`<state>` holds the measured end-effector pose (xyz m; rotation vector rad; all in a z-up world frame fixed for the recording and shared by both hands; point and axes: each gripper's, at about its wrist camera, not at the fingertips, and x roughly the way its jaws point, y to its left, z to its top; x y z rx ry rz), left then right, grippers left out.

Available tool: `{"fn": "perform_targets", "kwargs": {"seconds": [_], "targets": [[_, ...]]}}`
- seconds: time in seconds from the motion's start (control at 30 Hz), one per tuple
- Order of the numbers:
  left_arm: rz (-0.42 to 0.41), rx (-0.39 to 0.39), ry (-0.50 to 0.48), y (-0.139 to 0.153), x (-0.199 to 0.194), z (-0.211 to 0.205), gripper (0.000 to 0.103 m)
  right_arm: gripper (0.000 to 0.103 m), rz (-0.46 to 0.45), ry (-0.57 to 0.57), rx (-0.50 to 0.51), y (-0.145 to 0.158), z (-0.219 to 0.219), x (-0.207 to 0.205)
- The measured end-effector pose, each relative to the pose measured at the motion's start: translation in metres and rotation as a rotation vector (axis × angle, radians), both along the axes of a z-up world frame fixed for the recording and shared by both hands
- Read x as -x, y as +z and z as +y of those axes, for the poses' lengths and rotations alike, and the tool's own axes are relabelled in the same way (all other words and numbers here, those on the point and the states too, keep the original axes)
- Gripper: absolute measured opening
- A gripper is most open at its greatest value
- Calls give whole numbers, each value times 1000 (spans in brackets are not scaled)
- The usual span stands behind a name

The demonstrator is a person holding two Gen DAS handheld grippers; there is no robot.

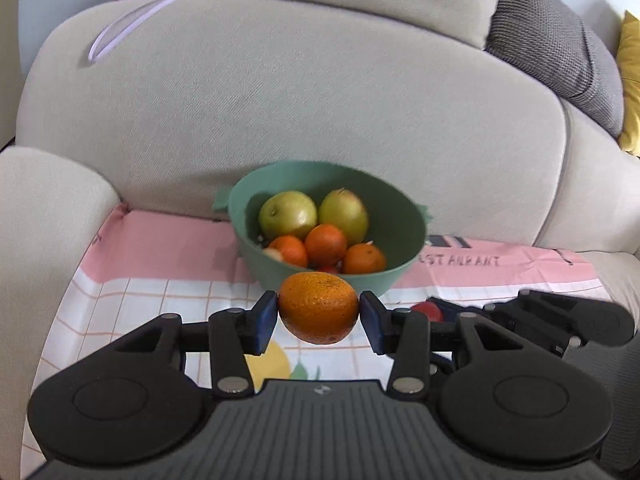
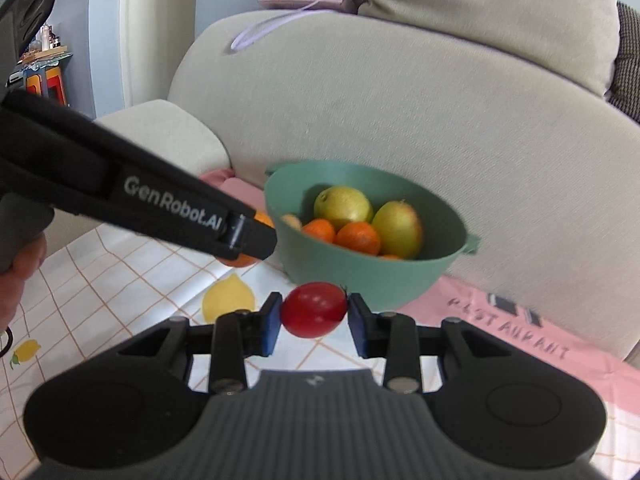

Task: Organize fruits
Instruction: 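Carry the mandarin and red tomato to the green colander and lower them inside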

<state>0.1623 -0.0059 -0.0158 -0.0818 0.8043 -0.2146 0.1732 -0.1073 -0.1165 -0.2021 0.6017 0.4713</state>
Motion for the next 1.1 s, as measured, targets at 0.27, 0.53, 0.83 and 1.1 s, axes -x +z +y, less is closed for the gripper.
{"fn": "perform_targets", "kwargs": {"seconds": [0.27,0.53,0.83,1.1], "targets": [[-28,-1,-48,20,-7,-14,50,32,-64,3,49,31,-18,-7],[3,78,-86,31,-43,-3,50,33,-54,16,77,44,-23,-36],[143,140,-103,11,-94,3,50,33,15,58,109,37,-20,-86],[250,119,-120,-25,-119,-2,50,33,107,113,176,14,-13,-121]]}}
